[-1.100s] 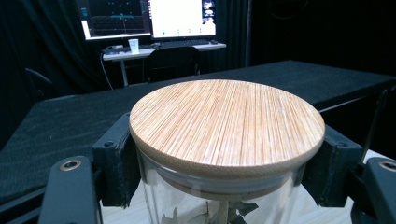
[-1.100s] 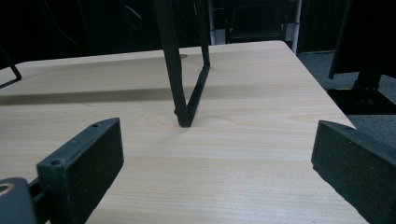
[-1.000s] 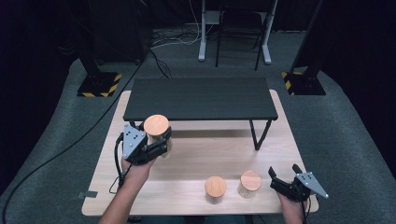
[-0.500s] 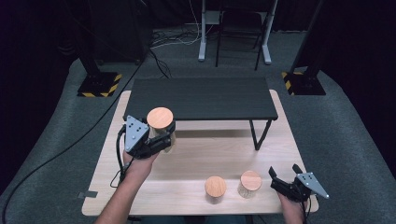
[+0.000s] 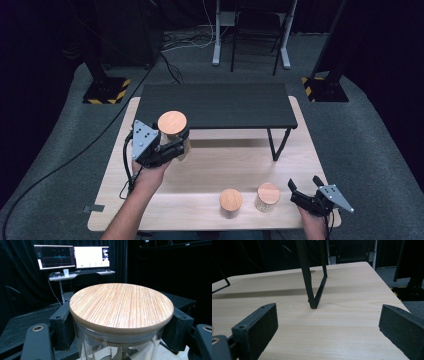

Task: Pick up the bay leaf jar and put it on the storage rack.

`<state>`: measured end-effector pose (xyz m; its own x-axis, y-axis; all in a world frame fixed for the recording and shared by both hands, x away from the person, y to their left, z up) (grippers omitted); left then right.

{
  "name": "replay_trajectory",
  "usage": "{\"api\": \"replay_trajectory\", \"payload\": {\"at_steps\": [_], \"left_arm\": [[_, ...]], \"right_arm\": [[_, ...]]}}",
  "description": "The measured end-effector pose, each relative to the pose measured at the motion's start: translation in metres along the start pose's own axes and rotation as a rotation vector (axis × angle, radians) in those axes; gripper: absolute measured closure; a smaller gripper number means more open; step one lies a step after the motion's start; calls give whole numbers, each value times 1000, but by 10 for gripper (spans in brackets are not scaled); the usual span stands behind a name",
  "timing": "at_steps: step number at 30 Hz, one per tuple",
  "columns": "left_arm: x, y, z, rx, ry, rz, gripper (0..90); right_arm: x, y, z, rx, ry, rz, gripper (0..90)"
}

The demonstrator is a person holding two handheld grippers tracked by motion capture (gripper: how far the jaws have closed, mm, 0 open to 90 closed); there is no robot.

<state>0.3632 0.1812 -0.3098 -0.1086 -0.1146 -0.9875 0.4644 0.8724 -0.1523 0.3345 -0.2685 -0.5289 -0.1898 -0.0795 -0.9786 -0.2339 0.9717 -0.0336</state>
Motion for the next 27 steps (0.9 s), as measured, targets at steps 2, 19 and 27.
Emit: {"api": "replay_trajectory", "payload": {"at_steps": [2, 19, 27], "left_arm": [[-4, -1, 1, -1, -4, -2, 251], [-36, -15, 18, 1, -29, 6, 251], [-45, -14, 20, -23, -31, -7, 252]], "right_arm": [[0, 0, 0, -6, 0, 0, 15], [0, -2, 0, -11, -1, 6, 15], [0, -2, -1, -9, -8, 4, 13]]}}
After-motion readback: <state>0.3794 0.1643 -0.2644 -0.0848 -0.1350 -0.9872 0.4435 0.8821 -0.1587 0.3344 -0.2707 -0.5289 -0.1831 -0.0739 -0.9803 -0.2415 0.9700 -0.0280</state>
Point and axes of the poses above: each handheld gripper's, and its own axes: z roughly forward along the jaws, x roughly out of its underside, y roughly to its left, the point moved 2 cm from there along z, roughly forward along the jaws, and after that the axes turned 12 degrees about -z, right-handed, at the moved point
